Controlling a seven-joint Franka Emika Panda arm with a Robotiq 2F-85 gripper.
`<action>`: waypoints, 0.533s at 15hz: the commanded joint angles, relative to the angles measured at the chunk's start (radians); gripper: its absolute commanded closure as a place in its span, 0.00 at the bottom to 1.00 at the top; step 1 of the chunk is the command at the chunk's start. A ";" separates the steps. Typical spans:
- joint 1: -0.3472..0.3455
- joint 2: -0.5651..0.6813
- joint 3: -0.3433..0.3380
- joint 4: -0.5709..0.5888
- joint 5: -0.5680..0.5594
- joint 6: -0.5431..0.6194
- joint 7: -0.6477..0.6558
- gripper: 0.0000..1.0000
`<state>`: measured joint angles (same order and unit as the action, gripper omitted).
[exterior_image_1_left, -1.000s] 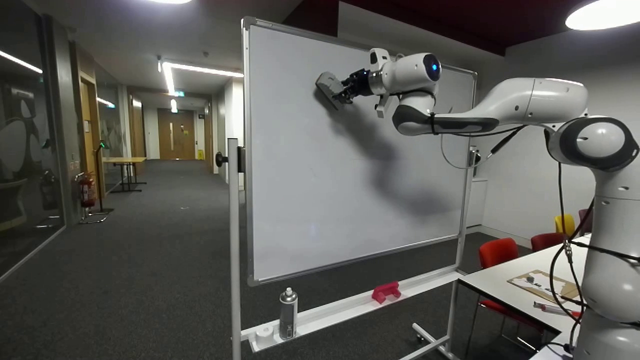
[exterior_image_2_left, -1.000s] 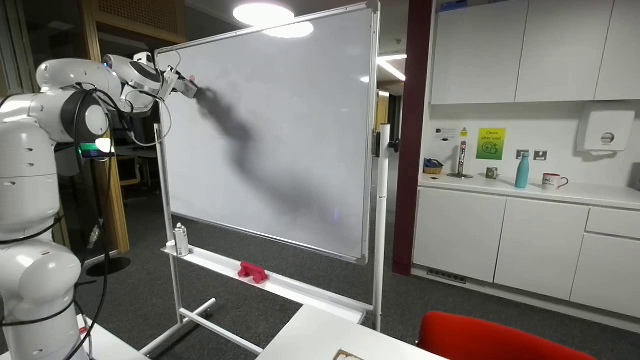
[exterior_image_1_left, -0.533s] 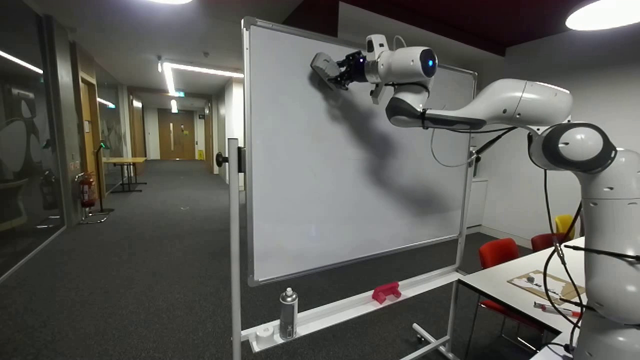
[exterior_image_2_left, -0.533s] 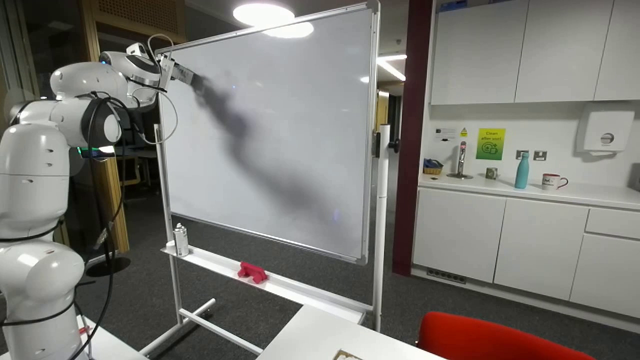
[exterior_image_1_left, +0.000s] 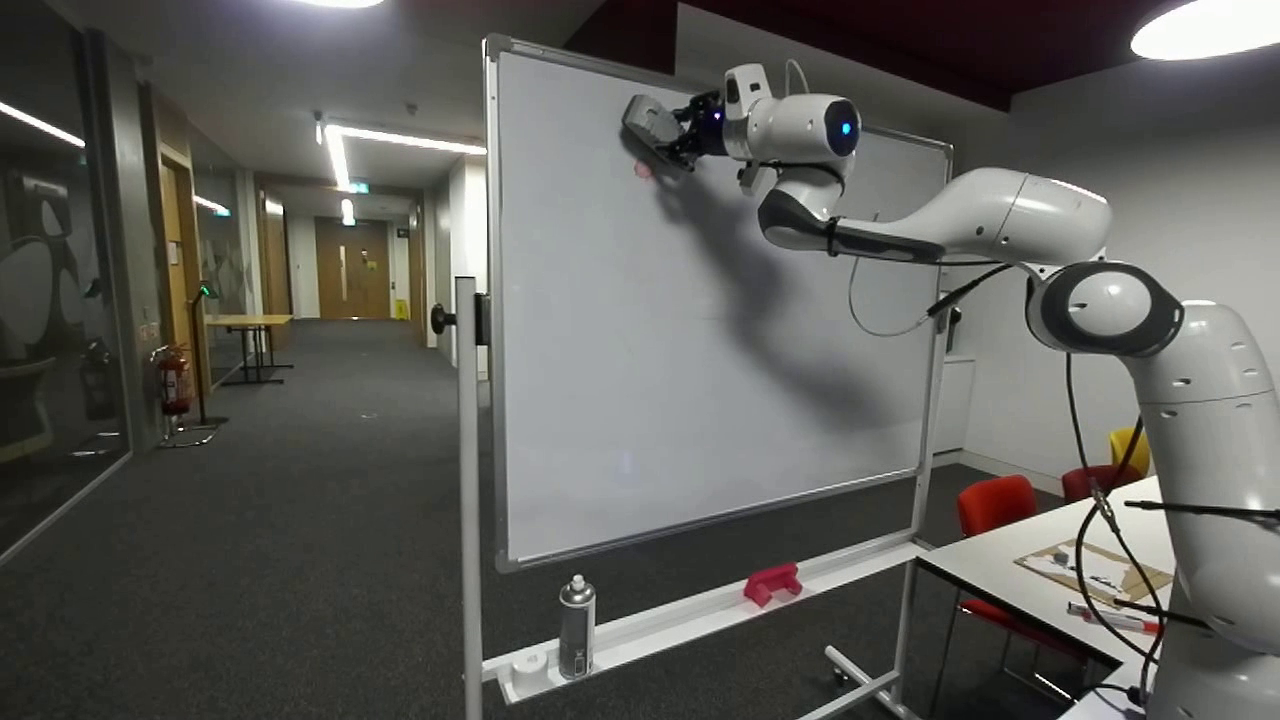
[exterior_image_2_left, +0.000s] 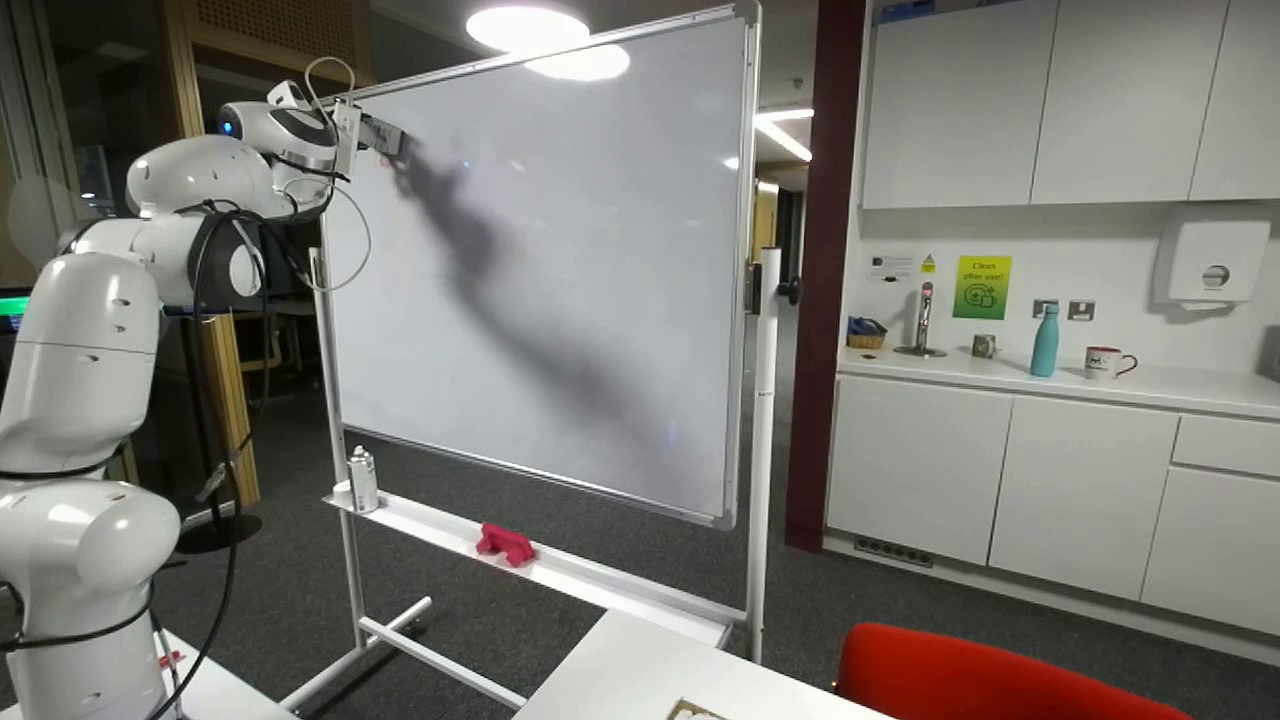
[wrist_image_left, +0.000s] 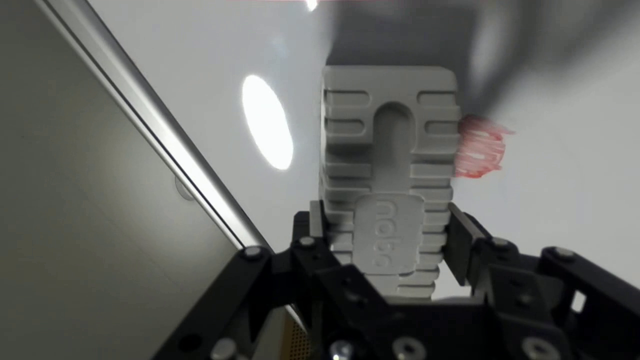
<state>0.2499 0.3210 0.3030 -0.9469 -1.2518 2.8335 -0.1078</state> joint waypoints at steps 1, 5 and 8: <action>-0.011 0.059 -0.004 0.051 0.015 0.015 -0.071 0.68; -0.018 0.052 -0.007 0.021 0.014 0.016 -0.082 0.68; -0.024 0.038 -0.011 -0.017 0.011 0.026 -0.062 0.68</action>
<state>0.2511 0.3428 0.3000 -0.9378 -1.2487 2.8384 -0.1643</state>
